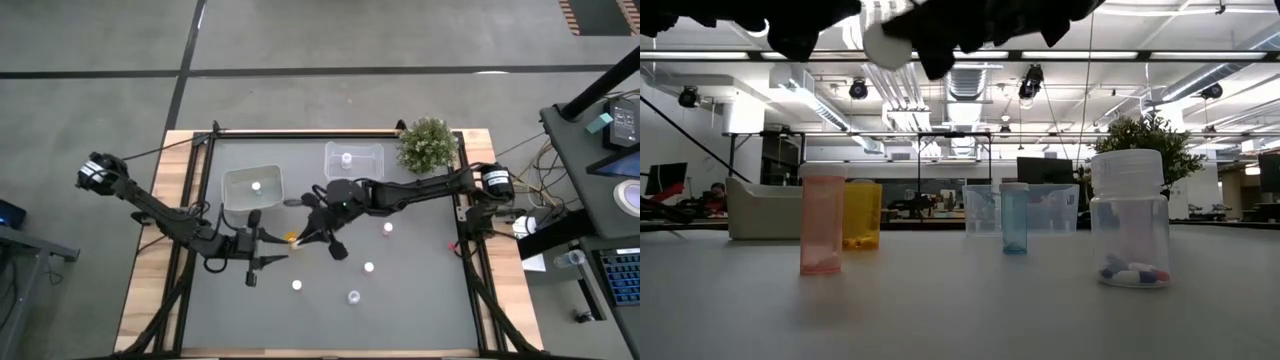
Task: Pick and place medicine bottles into bin by pill shape (circle, oval)
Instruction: Put the big orange pill bottle into the transparent bin
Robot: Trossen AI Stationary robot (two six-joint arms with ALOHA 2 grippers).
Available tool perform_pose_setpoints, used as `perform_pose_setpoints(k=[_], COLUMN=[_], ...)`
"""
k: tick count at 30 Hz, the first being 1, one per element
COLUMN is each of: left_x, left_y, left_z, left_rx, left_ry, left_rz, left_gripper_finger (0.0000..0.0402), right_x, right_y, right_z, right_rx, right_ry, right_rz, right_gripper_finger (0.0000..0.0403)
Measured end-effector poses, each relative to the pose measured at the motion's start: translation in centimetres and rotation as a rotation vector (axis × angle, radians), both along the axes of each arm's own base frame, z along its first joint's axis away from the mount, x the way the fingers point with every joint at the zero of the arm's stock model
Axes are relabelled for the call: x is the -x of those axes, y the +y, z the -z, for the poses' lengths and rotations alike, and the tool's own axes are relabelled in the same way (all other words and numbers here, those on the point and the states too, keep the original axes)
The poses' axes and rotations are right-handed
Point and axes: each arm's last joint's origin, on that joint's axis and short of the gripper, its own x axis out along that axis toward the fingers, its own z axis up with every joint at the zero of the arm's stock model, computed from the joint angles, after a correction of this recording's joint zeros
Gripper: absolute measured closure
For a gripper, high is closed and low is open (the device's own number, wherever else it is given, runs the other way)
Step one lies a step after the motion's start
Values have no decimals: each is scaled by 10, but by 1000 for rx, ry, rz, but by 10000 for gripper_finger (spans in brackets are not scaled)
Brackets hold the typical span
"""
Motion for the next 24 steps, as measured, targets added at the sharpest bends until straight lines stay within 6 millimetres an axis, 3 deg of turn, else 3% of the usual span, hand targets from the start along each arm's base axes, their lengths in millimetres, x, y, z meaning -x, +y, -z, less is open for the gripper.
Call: perform_pose_setpoints(k=[4, 11, 16, 24], left_x=[4, 10, 13, 14], left_y=[4, 12, 15, 16], left_z=[5, 11, 16, 23], left_rx=[-124, -254, -284, -328], left_ry=[45, 143, 185, 241], left_rz=[-54, -233, -268, -272], left_gripper_finger=[232, 226, 226, 226], right_x=[3, 4, -4, -19], right_y=[-17, -39, -44, -51], right_z=[6, 14, 37, 72], right_rx=[-116, -336, -451, -644], right_ry=[134, 276, 369, 461], right_rz=[95, 329, 466, 505], right_gripper_finger=[385, 385, 385, 385])
